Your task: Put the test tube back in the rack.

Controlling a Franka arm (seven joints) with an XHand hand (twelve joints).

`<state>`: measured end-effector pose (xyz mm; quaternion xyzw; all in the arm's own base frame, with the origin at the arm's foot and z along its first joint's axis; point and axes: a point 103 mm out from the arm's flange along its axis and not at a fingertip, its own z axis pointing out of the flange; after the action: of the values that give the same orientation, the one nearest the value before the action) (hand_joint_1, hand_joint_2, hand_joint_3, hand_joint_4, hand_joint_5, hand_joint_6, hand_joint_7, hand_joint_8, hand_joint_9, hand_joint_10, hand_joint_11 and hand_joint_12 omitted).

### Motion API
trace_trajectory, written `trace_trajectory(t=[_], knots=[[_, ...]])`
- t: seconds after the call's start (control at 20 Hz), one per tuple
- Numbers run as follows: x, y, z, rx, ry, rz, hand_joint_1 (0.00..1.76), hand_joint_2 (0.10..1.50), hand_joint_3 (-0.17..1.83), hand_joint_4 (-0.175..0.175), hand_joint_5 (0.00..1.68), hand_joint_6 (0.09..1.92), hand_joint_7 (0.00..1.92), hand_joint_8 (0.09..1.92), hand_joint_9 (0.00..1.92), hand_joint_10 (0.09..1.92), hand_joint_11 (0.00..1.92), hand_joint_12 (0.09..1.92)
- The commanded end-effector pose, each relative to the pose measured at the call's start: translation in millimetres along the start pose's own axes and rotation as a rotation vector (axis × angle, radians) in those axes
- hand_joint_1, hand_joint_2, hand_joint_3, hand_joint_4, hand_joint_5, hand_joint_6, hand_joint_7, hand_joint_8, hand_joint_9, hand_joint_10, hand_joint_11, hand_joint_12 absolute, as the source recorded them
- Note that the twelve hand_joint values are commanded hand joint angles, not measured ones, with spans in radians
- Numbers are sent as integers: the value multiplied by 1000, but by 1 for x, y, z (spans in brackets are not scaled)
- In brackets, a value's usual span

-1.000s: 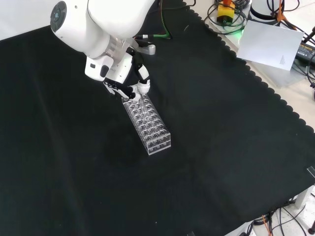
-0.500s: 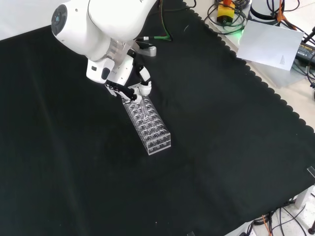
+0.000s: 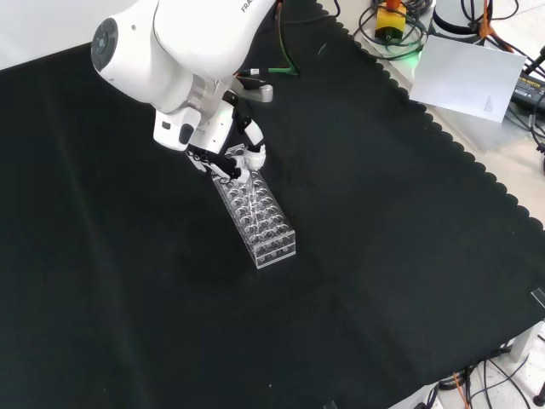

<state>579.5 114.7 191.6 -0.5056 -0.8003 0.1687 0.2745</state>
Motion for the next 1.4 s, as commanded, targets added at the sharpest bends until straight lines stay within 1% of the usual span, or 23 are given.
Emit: trace_trajectory(t=[0.05, 0.55, 0.65, 1.0, 1.05, 1.15, 1.2, 1.25, 1.3, 1.35, 1.4], knots=[[1, 2, 6, 2, 7, -5, 1454, 434, 877, -175, 1488, 327, 1595, 352, 1521, 201, 1146, 1150], [3, 7, 15, 10, 18, -6, 1454, 435, 876, -175, 1487, 328, 1595, 352, 1520, 203, 1146, 1150], [3, 9, 17, 23, 5, 0, 1454, 435, 876, -175, 1487, 328, 1594, 353, 1520, 203, 1146, 1150], [3, 11, 22, 12, 21, 0, 1454, 436, 875, -175, 1486, 328, 1594, 352, 1519, 204, 1145, 1150], [3, 11, 22, 15, 24, -1, 1454, 436, 875, -175, 1486, 329, 1594, 352, 1518, 205, 1145, 1150], [3, 15, 25, 63, 61, -21, 1452, 450, 855, -175, 1478, 334, 1584, 362, 1506, 218, 1131, 1159], [4, 18, 29, 116, 78, -29, 1405, 539, 730, -175, 1438, 355, 1522, 369, 1467, 339, 1012, 1206], [6, 21, 32, 143, 88, -35, 1339, 542, 659, -146, 1293, 406, 1364, 472, 1344, 511, 836, 1274], [7, 22, 33, 143, 94, -42, 1264, 520, 625, -105, 1085, 506, 1139, 617, 1170, 670, 663, 1342], [7, 22, 32, 129, 97, -49, 1198, 501, 606, -69, 890, 604, 926, 746, 992, 790, 513, 1407], [8, 21, 29, 112, 96, -54, 1153, 490, 598, -45, 741, 685, 766, 845, 856, 875, 407, 1449]])
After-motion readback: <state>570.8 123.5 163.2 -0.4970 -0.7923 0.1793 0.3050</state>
